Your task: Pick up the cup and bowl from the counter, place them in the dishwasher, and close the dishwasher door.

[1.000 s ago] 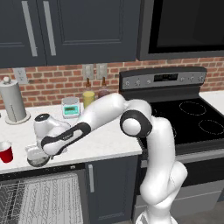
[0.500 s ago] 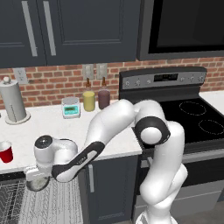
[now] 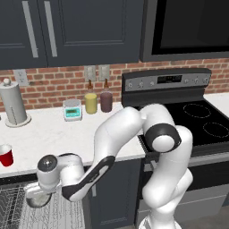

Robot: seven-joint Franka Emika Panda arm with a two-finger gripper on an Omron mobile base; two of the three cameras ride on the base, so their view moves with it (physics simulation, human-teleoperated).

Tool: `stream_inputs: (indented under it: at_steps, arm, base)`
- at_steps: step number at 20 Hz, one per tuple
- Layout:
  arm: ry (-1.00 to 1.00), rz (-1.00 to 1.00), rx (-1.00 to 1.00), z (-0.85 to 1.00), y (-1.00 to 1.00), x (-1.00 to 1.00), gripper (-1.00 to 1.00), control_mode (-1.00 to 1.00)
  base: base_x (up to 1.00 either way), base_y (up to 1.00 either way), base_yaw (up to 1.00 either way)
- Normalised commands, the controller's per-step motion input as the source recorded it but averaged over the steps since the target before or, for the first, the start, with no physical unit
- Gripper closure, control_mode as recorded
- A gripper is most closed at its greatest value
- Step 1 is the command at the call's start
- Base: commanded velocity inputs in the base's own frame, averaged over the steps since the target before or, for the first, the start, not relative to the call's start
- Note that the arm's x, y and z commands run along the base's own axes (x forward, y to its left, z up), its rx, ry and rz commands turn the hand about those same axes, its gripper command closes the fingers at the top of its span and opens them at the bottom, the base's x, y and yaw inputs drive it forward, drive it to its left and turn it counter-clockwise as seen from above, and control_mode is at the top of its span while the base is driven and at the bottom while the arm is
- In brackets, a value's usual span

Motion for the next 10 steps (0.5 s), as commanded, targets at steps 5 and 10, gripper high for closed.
stream_inputs:
  at_steps: [5, 10]
  arm:
    - [0.05, -0.17, -0.03, 0.0, 0.19, -0.03, 1.0, -1.0]
    - [0.19, -0.23, -0.08, 0.0, 0.17, 0.0, 1.0, -1.0]
  base:
    - [0.0, 0.0, 0.0]
    - [0.0, 0.0, 0.0]
